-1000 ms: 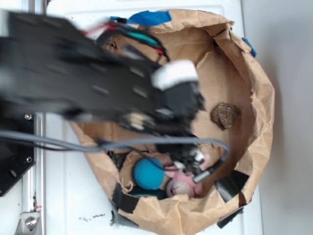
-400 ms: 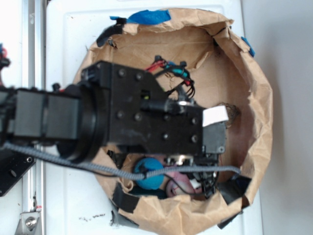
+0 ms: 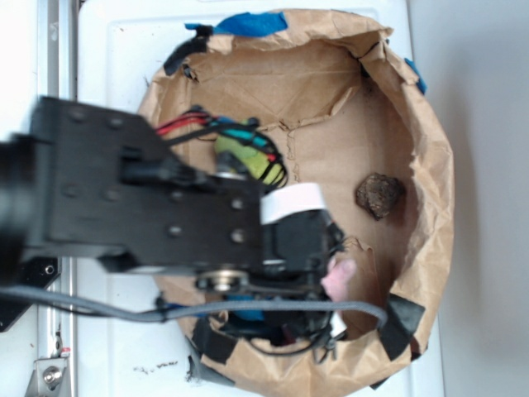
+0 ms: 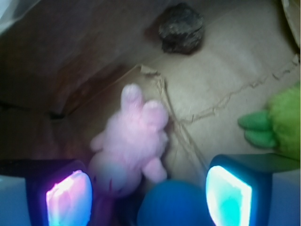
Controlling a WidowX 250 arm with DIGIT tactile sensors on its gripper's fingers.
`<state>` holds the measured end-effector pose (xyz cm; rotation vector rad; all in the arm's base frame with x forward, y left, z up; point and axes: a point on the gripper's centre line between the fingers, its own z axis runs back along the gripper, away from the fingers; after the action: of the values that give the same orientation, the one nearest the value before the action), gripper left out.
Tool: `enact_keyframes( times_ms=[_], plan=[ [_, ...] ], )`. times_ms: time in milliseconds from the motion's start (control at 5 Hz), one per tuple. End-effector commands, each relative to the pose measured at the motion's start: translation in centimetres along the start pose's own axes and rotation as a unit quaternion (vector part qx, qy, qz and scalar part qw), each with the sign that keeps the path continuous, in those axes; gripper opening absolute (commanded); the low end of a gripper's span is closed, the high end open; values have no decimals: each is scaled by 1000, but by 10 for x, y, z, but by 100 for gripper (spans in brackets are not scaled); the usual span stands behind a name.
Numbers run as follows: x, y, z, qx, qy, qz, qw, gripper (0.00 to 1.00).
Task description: Grab the pink bunny.
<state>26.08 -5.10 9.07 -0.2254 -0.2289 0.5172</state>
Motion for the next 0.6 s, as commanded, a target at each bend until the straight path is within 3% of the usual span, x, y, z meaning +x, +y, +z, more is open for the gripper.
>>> enact_keyframes(
  times_ms=[0,400],
  plan=[
    [-10,-13,-8,-21,-14,-12,1000,100],
    [1,-16,-21,-12,-30,10,999,100]
  ],
)
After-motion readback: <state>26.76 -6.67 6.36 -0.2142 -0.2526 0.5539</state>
